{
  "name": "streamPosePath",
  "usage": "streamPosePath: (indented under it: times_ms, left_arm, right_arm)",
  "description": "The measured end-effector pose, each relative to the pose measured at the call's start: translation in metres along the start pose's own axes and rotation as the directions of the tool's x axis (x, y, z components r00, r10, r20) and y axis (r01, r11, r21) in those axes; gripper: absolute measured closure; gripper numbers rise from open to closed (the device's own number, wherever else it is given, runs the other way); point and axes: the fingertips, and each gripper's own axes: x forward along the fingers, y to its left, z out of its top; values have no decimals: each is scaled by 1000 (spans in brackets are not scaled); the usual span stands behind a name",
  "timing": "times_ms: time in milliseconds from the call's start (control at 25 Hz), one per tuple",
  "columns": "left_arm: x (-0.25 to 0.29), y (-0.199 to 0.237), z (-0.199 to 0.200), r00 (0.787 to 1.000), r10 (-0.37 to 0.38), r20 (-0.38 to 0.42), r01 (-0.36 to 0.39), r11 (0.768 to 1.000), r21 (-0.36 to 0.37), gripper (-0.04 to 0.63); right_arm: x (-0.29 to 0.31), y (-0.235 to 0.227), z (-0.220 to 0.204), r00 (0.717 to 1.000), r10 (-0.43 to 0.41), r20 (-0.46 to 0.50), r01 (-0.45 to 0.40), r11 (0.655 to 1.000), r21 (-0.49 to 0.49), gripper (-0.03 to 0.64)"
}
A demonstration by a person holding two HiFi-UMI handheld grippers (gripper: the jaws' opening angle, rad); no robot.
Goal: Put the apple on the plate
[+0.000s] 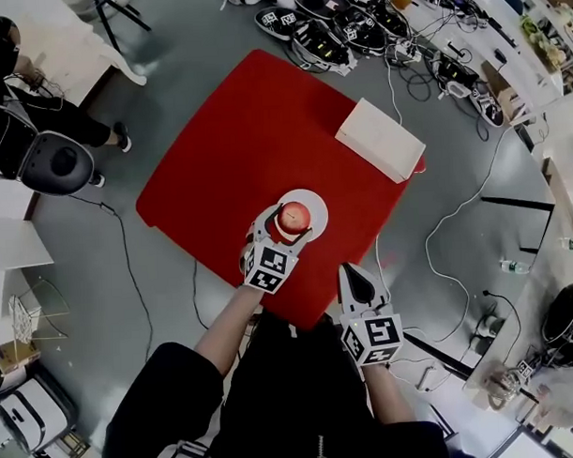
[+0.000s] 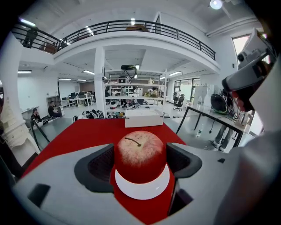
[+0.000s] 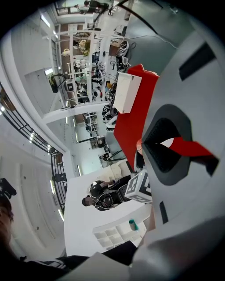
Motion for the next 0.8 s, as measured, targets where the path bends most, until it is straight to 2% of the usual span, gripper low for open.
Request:
streamPosePath:
  times_ms: [160,400,800]
  left_arm:
    - [30,2,-22,999,-1,-51,2,1000,21,225]
    - [63,-7,-45,992,4,-123,9,994,106,225]
    - [76,-17,-57,993,11,-119,7,989,149,225]
  right_arm:
    - [1,-11,-5,1000,-24,-17,25,1000,19,607]
    - [-5,-28,-10,998,-56,-35,58,997,48,607]
    - [-11,-47,-14,996,-80,-35,81,995,57,607]
